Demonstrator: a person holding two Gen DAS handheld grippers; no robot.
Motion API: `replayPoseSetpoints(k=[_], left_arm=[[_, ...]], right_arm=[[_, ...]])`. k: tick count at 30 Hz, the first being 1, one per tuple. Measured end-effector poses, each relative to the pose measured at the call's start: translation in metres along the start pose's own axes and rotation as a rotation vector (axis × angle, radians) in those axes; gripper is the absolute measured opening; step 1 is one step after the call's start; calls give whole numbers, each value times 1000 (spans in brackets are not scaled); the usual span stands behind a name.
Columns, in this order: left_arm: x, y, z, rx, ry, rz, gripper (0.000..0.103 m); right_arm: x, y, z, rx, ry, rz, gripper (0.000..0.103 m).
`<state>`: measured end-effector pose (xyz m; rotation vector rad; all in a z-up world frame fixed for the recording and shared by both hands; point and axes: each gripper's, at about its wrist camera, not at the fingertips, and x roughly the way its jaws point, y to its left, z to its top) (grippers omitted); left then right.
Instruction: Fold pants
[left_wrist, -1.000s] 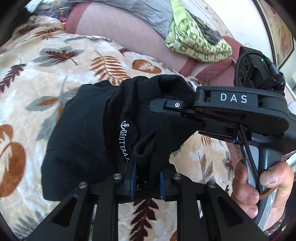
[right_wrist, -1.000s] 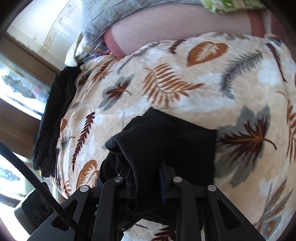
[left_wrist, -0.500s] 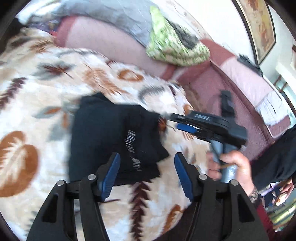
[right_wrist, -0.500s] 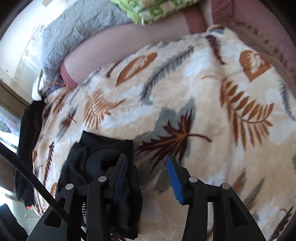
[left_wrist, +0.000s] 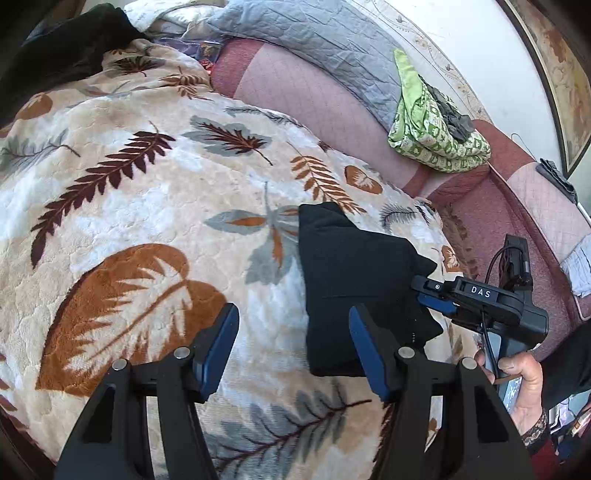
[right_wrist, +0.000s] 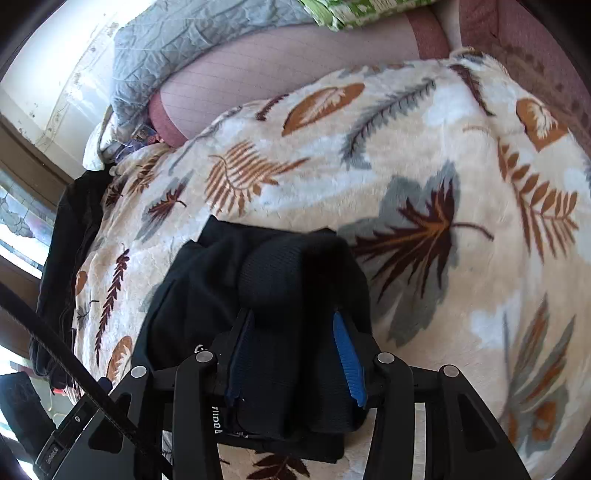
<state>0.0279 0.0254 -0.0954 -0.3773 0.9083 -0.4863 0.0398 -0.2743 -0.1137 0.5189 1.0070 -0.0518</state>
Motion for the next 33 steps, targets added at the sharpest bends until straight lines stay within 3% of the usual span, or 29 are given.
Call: replayPoseSetpoints(k=[2,3,5,10,14,18,22,30,33], left_arm=[[1,5,-1,-8,-2,-3,61],[1,7,-1,-10,-4,-4,61],[1,11,-3,-7,-7,1,61],[1,12,-5,-6,0,-6,61],[4,0,2,-3,13,-36,61],[14,-33,8,85,22,-43,63],[51,-54,-1,171,101,27,65],[67,-30,-21,100,133,13,65],[68,-30,-25,91,122,14,65]], right_arm=[[7,3,-4,0,1,22,48],[10,7,-6,-14,8,48,42],[10,14,-8,-34,18,58,19],[-14,12,-13,-45,-25,81,9],[-38,-11,-15,3,-69,70,6],[-32,-25,-25,13,-32,11,6],[-15,-29,-36,12,-11,-31,6],[-25,-8,-28,-152,20,-213,10],[-62,9,-15,-169,-83,-220,11]])
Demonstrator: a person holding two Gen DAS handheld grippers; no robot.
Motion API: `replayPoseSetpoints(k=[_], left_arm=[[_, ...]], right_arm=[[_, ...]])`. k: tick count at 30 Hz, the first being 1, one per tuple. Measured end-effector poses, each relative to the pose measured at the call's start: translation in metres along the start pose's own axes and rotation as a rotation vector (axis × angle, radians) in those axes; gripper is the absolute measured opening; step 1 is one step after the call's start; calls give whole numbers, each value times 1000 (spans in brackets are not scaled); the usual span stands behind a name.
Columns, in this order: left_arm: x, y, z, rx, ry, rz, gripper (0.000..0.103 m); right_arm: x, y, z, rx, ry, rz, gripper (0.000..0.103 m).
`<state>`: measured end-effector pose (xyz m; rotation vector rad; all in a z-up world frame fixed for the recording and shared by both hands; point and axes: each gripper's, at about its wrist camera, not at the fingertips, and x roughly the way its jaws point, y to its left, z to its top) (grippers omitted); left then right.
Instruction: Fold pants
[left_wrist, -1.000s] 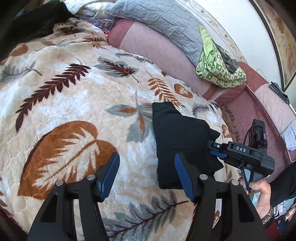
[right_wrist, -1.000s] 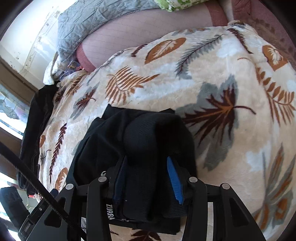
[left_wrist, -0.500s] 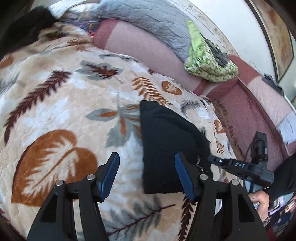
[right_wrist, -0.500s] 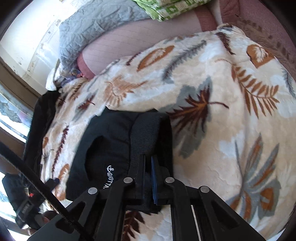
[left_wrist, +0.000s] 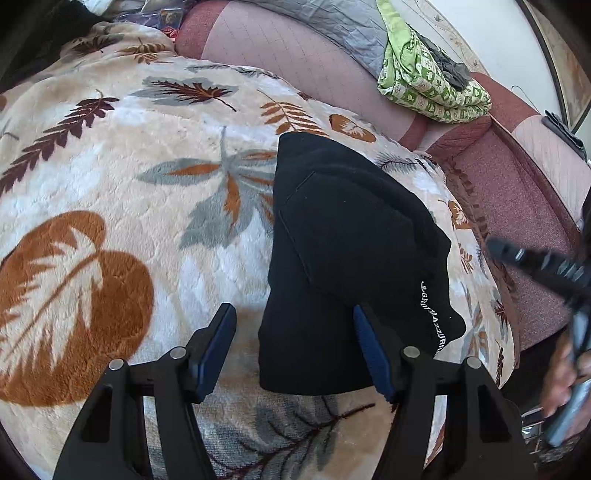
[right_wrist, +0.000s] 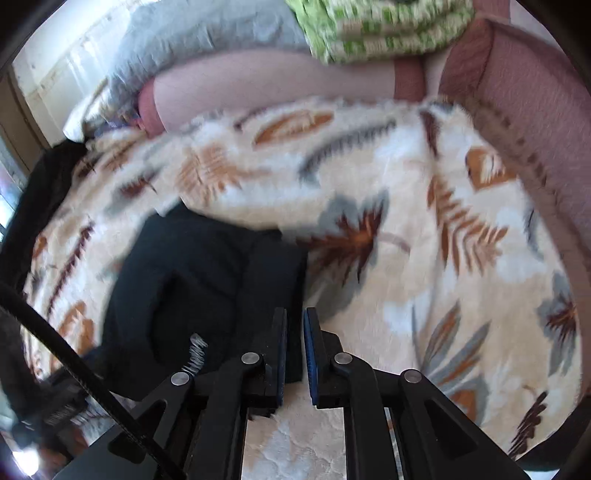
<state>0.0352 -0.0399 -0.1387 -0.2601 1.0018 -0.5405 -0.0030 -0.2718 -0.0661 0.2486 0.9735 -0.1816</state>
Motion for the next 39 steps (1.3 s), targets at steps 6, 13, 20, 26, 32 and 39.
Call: replayPoseSetpoints(k=[6,13,20,26,32,39], left_arm=[[-2,-6,-8,27,-29,22,65],[1,-4,-9,39,-47,22,65],[-5,-9,-10,91,-52,39,65],[-48,23,16,-32,-114,-67,67],[-47,76,25,-239,-104,-41,71],[-40,44,7,-75,-98,19,71]], right_arm=[[6,68,53,-76,43,358,23],[121,127,83,-106,298,471,25],[160,121,114,-103,216,136,29],[68,75,106,9,25,260,47],[2,39,22,40,17,427,51],[32,10,-71,189,111,524,55]])
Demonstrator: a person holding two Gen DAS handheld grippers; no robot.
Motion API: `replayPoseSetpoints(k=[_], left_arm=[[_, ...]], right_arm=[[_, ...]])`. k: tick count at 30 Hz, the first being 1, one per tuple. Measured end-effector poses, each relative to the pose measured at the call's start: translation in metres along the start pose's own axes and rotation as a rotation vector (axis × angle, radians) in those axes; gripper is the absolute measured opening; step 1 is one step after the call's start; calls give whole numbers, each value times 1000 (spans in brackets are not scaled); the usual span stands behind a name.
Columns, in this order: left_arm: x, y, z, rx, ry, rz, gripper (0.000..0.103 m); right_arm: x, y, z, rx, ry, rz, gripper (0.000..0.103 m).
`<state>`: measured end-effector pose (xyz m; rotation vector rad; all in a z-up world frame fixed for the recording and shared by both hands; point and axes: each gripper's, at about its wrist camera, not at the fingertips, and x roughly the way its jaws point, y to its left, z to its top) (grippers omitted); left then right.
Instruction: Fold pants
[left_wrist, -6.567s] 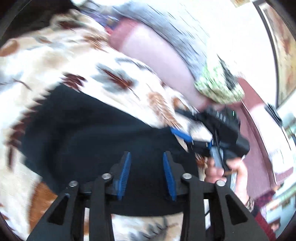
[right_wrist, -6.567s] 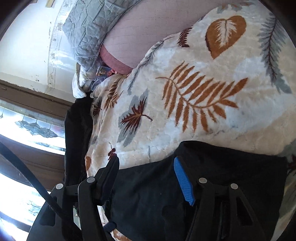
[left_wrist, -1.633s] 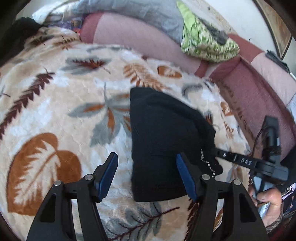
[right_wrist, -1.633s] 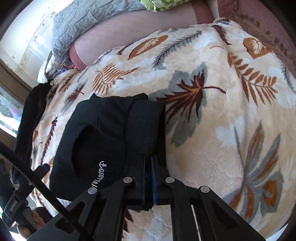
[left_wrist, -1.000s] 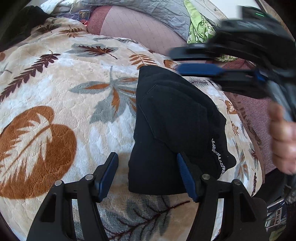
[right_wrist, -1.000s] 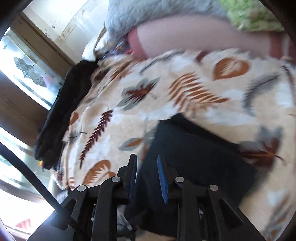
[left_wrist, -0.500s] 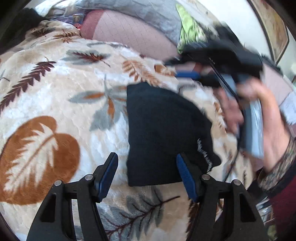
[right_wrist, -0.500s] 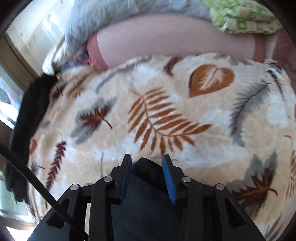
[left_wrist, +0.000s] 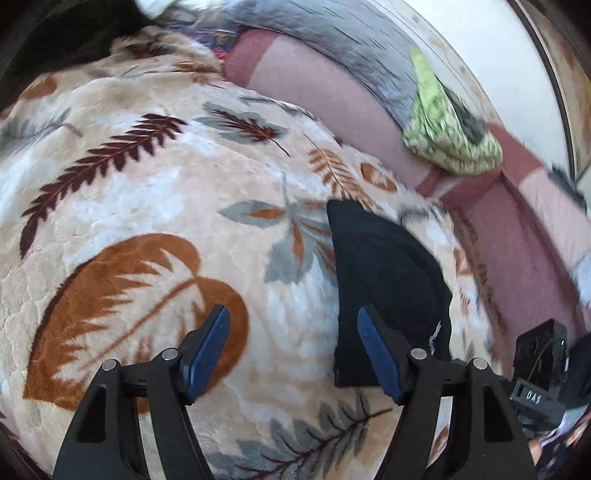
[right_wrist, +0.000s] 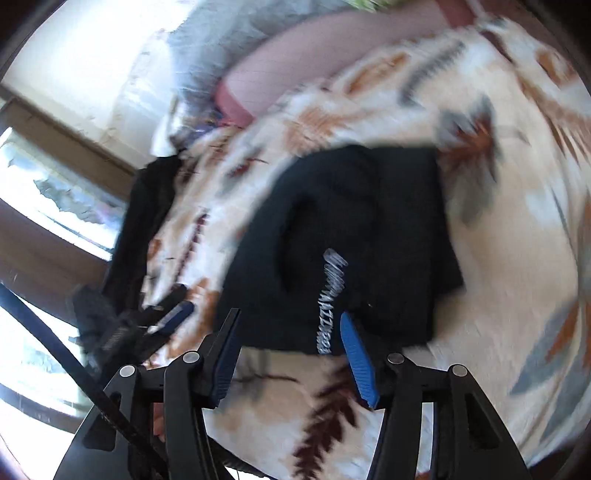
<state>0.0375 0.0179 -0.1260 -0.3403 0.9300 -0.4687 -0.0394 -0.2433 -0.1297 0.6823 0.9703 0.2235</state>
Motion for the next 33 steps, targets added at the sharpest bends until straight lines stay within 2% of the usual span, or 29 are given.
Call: replayPoseSetpoints(k=[2,3,4,5,7,10,14,23,26,30,32,33], left_arm=[[13,-15,-10,92,32,66,71],[15,-18,-14,116,19,101,71],[15,-20,-15,126,4,117,71],[14,-19,-15,126,10,118,71],[16,-14,-11,109,29,104,71],[17,-4,-11,88,32,76,71],[15,-12,-17,136,-5,116,72],[9,-6,-23,116,-46,128,75],[7,-6,-21,100,-27,139,75],[-12,2,-13,25,-11,93,75],[-22,5,-9,23,-18,107,77],[-26,7,-7,22,-19,123,79]], right_arm=[[2,-15,-13,51,-7,45,50],[2,-20,-19,67,-8,48,52],[2,-22,-24,71,-6,-11,60],[2,-24,-27,60,-17,-71,57],[-4,-29,-33,55,-42,-38,57],[-13,-42,-38,116,-77,-5,58],[-13,-50,-40,181,-98,36,58],[-12,-45,-40,153,-109,26,62],[-14,-44,-44,150,-115,27,64],[-15,-40,-44,132,-127,15,65],[-23,-36,-46,116,-156,-4,66],[-31,-31,-47,102,-201,-22,66]])
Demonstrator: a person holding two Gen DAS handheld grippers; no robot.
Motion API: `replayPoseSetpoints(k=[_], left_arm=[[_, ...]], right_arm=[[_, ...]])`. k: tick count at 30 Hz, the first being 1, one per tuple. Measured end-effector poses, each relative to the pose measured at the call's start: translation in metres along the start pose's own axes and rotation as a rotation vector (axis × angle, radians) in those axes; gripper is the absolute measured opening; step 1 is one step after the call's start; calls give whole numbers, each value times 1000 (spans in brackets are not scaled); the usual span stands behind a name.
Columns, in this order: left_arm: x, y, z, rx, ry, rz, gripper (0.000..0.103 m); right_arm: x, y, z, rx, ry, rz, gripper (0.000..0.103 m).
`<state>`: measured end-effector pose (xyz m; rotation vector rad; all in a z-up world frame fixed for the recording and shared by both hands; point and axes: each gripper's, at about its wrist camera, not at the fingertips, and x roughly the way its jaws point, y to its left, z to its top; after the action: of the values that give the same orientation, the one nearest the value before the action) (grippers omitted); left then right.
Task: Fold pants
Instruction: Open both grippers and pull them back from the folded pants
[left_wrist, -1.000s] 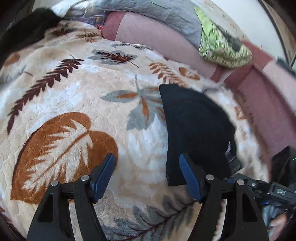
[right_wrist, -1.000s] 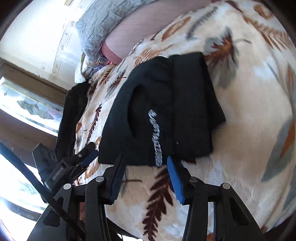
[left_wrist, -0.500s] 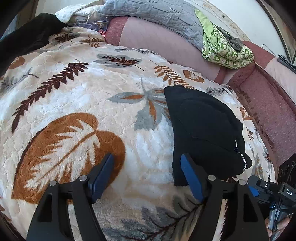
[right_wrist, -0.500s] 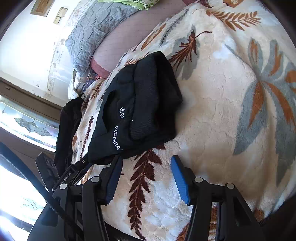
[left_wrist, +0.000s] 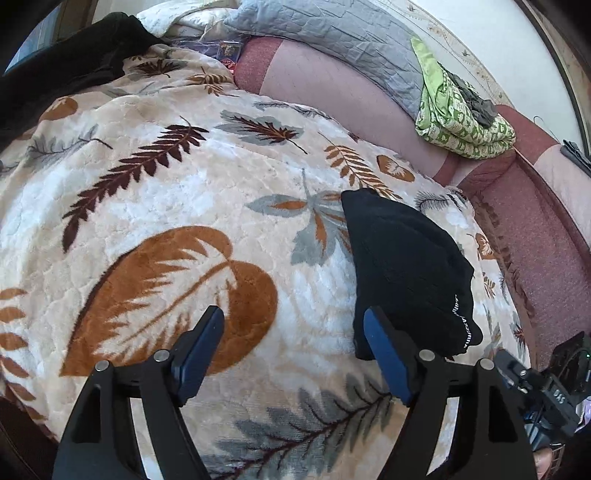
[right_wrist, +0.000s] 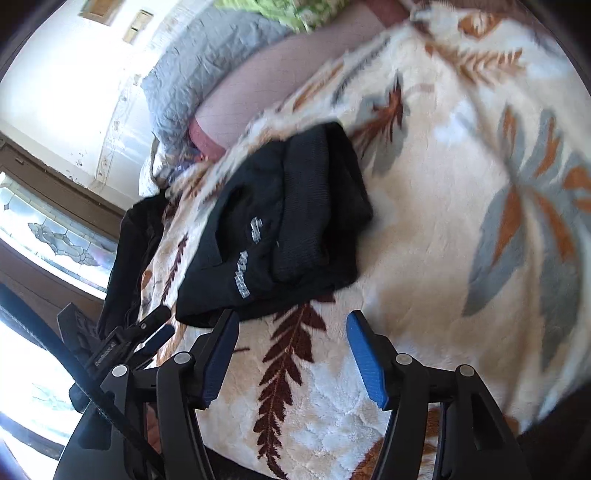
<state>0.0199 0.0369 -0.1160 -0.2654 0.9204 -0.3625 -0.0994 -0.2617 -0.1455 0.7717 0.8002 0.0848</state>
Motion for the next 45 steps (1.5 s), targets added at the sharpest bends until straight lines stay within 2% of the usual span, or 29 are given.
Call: replayPoseSetpoints(k=[3,6,10,15,17,19,20,24,27,39,45], left_arm=[[-3,13,8,-24,18,43,79],[0,24,12,-50,21,57,79],[8,27,6,-38,27,81,79],[15,23,-7,59,17,131,79],[17,20,-8,87,14,142,82],[20,17,-10,116,14,139,91],[22,15,-12,134,15,147,92],[30,3,-22,237,15,203,101],[34,-3,-27,285,3,246,103],[36,-2,-27,277,-1,259,103],[37,-1,-27,272,3,258,103]], right_arm=[[-30,11,4,-45,-120,7,66],[-43,12,12,-41,-162,5,72],[-36,-1,11,13,-139,-35,74],[-32,-6,8,32,-129,-36,75],[-31,-5,8,22,-131,-55,75],[-30,-4,7,17,-134,-72,75],[-30,-4,6,18,-136,-76,75],[-28,-7,5,30,-132,-91,75],[-23,-10,5,39,-118,-112,75],[-12,-10,-4,40,-79,-131,75],[-7,-10,-10,33,-73,-178,74]])
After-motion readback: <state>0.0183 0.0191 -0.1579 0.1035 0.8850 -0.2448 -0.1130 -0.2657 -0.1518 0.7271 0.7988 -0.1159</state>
